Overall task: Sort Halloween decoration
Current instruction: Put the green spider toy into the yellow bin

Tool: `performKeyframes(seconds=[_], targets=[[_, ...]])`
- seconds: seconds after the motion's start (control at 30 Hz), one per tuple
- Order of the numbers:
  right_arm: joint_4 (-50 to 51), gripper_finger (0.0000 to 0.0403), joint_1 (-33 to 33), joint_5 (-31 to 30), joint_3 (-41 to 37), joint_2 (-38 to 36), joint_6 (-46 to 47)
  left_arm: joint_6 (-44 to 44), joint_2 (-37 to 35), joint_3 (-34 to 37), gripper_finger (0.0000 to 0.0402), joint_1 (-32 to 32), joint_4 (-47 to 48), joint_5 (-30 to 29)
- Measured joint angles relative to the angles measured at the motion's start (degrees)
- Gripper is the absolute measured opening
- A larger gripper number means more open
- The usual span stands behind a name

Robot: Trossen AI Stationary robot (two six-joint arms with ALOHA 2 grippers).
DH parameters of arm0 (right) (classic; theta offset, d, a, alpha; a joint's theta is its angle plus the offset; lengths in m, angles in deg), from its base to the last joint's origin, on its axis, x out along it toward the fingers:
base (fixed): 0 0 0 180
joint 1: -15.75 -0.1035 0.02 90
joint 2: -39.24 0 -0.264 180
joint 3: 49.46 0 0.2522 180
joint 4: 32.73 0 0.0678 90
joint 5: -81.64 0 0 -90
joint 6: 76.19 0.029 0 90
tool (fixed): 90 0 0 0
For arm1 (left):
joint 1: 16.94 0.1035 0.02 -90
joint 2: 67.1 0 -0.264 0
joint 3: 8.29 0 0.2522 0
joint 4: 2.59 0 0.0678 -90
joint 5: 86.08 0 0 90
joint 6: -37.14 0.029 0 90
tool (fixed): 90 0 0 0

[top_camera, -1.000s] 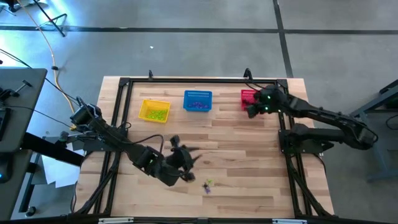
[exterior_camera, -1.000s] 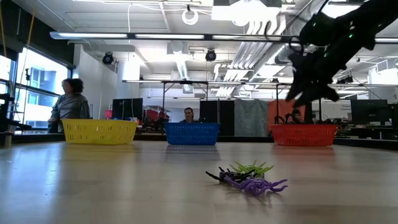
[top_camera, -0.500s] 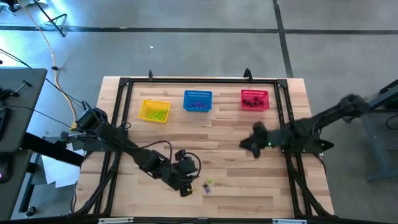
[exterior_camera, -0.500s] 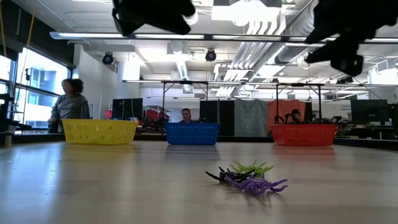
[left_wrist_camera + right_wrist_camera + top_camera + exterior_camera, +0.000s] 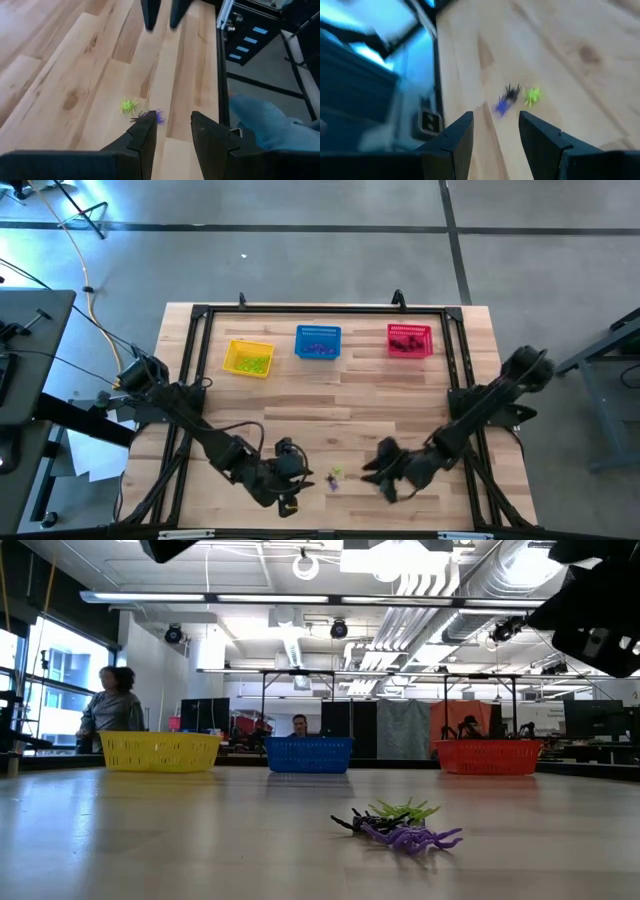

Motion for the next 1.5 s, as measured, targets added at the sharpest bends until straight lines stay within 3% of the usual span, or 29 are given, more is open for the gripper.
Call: performKeyframes(seconds=[0.23, 0.4, 0.57, 0.9, 1.5], targets=[[23.11, 0.0153, 2.40, 9.18, 20.48, 11.99, -10.97, -2.35, 0.00, 0.00, 0.0111, -2.89, 0.34, -1.73], [36.21, 0.0153, 4.36, 11.22, 33.00, 18.14, -19.49, -4.34, 0.00, 0.00, 0.0111, -4.83, 0.92, -1.69], [44.26, 0.0153, 6.93, 11.92, 39.98, 23.20, -22.96, -5.99, 0.00, 0.00, 0.0110, -6.30, 2.98, -1.73], [46.82, 0.0153, 10.69, 14.40, 40.92, 27.78, -26.37, -9.48, 0.00, 0.00, 0.0110, -6.93, 8.71, -2.34], [45.22, 0.0153, 11.79, 14.19, 40.92, 28.50, -32.39, -9.54, 0.00, 0.00, 0.0110, -6.91, 10.30, -2.65]])
